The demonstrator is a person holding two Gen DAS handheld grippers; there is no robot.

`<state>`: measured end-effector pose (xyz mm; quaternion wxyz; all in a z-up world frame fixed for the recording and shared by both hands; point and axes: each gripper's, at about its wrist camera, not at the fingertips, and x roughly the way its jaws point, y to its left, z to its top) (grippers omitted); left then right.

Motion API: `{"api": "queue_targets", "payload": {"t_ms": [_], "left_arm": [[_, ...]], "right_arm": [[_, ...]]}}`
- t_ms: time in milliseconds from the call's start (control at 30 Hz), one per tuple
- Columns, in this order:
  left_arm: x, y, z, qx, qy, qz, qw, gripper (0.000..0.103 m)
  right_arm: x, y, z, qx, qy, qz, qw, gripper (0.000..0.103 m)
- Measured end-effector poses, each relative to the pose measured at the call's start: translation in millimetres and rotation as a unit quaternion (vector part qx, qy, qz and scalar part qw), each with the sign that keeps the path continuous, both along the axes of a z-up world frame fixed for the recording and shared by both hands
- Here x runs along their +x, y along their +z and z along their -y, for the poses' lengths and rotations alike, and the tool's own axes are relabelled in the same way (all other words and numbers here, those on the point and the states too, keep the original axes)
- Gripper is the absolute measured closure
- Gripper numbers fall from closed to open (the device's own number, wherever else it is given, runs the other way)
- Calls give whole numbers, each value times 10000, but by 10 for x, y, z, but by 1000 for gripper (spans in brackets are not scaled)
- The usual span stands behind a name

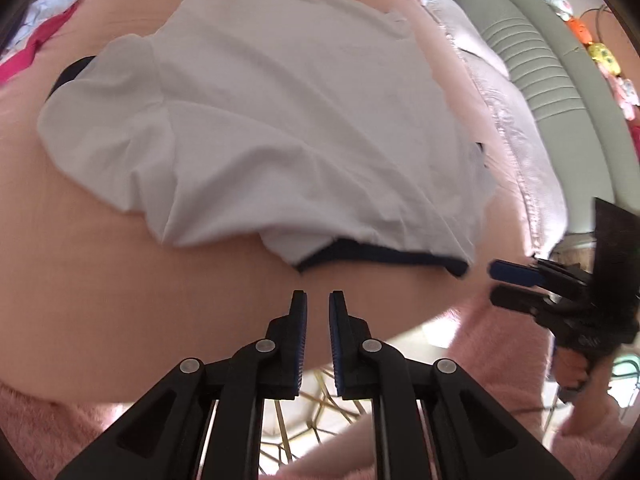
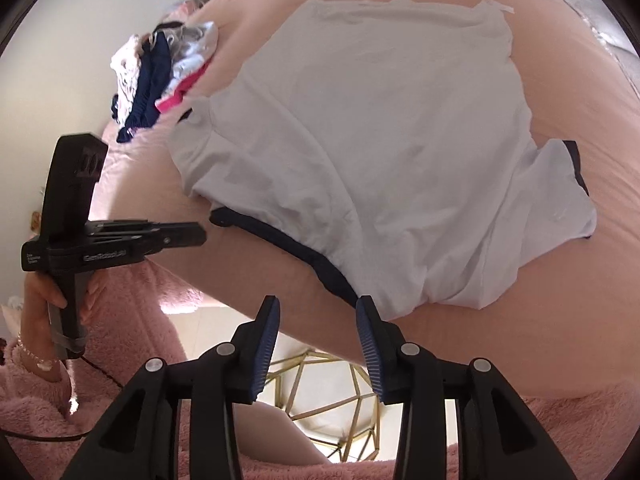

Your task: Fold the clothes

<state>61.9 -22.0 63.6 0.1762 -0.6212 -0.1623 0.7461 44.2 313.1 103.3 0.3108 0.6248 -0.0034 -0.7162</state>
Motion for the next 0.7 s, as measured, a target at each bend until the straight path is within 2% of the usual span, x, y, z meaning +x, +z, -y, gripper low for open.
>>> {"api": "queue_targets", "payload": {"t_ms": [67,100,133,200,233,333,400,467,500,533,600,700], "left_arm": [[33,105,125,-33,387,-358,9986,93],[-7,69,148,60,510,-339,9981,93],[-63,11,157,166,605,-264,9977,93],[-176,-103,177,378,797,-112,9960,93],[-204,-146,152,494,862,-64,9950,93],[-217,-230,63,695,1060,10,9919,93],[-223,-282,67,806,1250,5,9889,90],[-262,-362,80,934,1463,-19,9848,87],[-283,-397,56,854,1462,8,9856,88],[-309,-426,35,741,1437,47,9868,98],[-310,-430,3,532,1394,55,9888,99],[-177,-301,-18,262,1345,-116,9905,99]], "right_arm": [[85,-101,-145,-257,-386,59,9989,63],[29,-165,-257,-255,-750,42,9968,63],[68,-275,-121,-137,-1086,52,9940,64],[-24,-454,-220,311,-1832,203,9824,63],[-52,-480,-254,403,-2029,202,9782,63],[-2,-418,-370,101,-2420,225,9700,63],[53,-426,-427,157,-2500,314,9676,63],[97,-533,-475,49,-2546,564,9654,63],[96,-582,-477,-113,-2594,657,9635,63],[92,-630,-477,-286,-2644,746,9611,61],[26,-673,-497,-615,-2768,629,9569,61],[-107,-634,-511,-701,-2896,352,9539,65]]}}
